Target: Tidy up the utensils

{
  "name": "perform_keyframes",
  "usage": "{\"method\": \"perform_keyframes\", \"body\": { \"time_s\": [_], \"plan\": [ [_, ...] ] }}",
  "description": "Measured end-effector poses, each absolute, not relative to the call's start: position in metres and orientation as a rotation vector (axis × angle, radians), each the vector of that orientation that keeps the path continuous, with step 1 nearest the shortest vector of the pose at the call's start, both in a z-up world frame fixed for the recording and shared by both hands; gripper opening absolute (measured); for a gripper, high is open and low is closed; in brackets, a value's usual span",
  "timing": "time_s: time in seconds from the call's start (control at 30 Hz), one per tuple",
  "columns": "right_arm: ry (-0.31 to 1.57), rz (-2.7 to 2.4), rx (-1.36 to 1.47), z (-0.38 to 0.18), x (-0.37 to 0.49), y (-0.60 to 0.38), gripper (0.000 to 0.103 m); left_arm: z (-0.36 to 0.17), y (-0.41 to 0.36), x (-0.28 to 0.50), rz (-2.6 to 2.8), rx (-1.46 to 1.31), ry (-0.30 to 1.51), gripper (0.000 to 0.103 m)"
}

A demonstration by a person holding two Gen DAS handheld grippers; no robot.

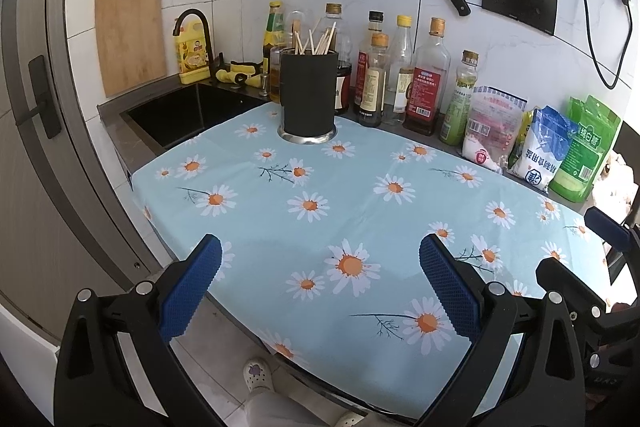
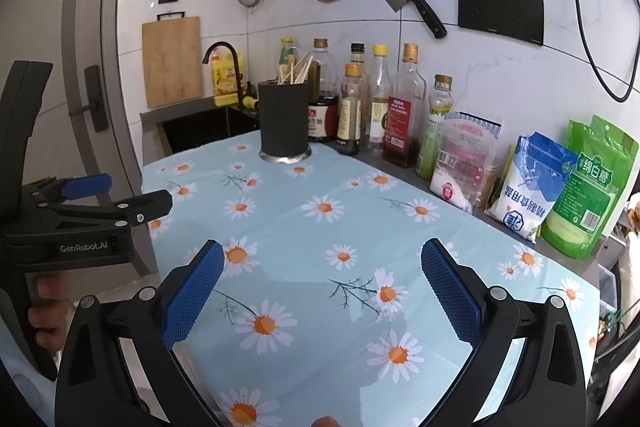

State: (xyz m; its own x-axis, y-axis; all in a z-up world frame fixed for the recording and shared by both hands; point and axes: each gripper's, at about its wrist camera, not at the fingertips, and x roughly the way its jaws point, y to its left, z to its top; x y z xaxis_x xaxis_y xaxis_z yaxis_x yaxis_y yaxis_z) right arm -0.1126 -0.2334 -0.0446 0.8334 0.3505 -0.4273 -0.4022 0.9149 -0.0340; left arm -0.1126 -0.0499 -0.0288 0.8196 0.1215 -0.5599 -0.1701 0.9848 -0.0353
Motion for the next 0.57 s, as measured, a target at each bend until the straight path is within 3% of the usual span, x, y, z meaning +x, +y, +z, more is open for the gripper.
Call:
{"method": "perform_keyframes", "body": {
  "time_s": [0.57],
  "plan": [
    [0.431,0.405,-0.126,-0.0433,-0.1133,-0.2268,0.095,-0.0283,-0.0429,-0.1145,0.153,-0.105,0.597,0.097]
  ]
}}
